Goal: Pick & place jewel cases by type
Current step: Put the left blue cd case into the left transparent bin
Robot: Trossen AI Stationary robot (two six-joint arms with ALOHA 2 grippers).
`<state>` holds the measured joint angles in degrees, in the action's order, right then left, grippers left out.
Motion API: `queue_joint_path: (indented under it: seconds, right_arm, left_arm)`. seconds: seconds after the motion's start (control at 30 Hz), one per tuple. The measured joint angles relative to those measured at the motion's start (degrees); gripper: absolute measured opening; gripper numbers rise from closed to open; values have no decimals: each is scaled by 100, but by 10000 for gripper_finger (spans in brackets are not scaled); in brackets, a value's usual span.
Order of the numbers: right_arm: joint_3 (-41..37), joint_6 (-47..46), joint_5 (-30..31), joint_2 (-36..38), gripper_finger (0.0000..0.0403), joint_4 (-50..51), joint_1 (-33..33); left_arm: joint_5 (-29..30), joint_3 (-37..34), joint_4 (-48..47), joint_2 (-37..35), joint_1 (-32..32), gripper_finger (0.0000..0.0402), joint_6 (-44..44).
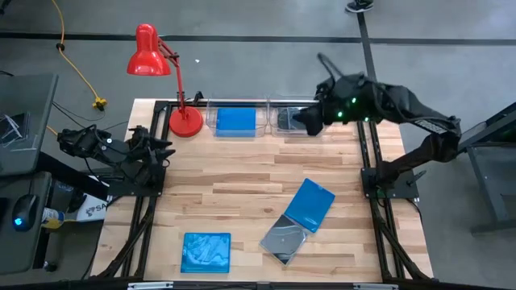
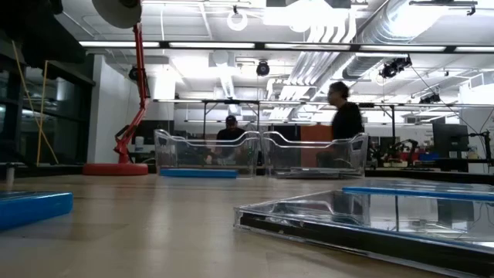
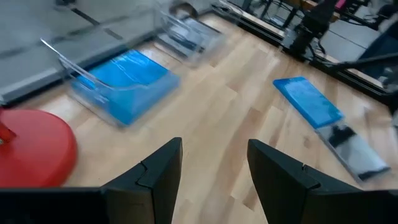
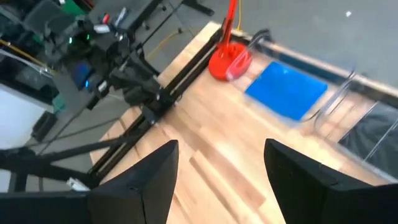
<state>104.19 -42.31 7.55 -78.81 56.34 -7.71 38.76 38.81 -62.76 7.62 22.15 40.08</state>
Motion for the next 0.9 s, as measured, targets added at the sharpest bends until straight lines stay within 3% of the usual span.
queue_joint_path:
  seconds: [0.2, 0.47, 0.73, 0.9]
  right_arm:
    - [-501, -428, 140, -69, 220, -240, 589]
    - [-1289, -549, -96, -69, 220, -977, 891]
    - [-1789, -529, -213, -21, 220, -1028, 1086]
    - [-1887, -528, -245, -19, 220, -821, 1318]
  left_arm:
    - [-801, 0, 3, 0, 0, 182, 433]
    - [-1846, -124, 109, 23, -1, 182, 1280]
    - [-2823, -909, 2427, 565, 2, 182, 1761]
    - [-2717, -871, 3325, 1366, 220, 182, 2023]
